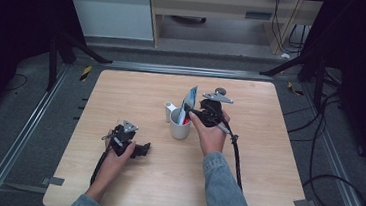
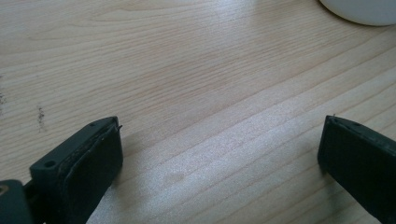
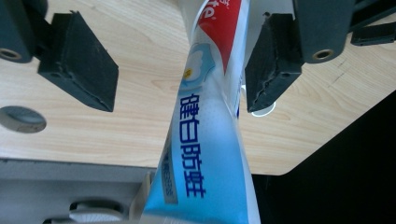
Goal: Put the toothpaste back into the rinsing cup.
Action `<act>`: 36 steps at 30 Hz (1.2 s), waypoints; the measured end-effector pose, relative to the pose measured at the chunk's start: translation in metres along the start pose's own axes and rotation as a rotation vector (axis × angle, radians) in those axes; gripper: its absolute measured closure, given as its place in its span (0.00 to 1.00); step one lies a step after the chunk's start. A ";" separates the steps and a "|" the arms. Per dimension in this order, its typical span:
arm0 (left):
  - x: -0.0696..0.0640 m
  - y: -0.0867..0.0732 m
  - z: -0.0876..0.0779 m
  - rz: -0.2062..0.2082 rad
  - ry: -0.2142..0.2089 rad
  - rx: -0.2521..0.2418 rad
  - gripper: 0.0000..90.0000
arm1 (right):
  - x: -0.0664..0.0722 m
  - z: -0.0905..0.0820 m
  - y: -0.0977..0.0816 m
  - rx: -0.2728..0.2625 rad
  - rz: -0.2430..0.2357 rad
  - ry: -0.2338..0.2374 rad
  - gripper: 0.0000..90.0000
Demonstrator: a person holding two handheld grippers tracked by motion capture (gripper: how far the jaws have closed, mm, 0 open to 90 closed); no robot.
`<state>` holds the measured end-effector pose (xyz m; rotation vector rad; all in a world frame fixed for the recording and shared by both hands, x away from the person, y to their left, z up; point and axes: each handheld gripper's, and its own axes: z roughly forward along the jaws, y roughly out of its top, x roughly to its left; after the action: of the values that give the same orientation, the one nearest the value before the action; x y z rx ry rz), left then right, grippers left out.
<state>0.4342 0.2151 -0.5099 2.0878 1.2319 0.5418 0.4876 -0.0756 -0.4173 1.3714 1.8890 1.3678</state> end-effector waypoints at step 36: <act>0.000 0.000 0.000 0.001 0.001 0.000 0.00 | -0.021 -0.035 0.004 0.090 -0.120 -0.064 0.11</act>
<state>0.4340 0.2149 -0.5098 2.0879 1.2317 0.5431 0.4706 -0.1107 -0.4028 1.3046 1.9772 1.1804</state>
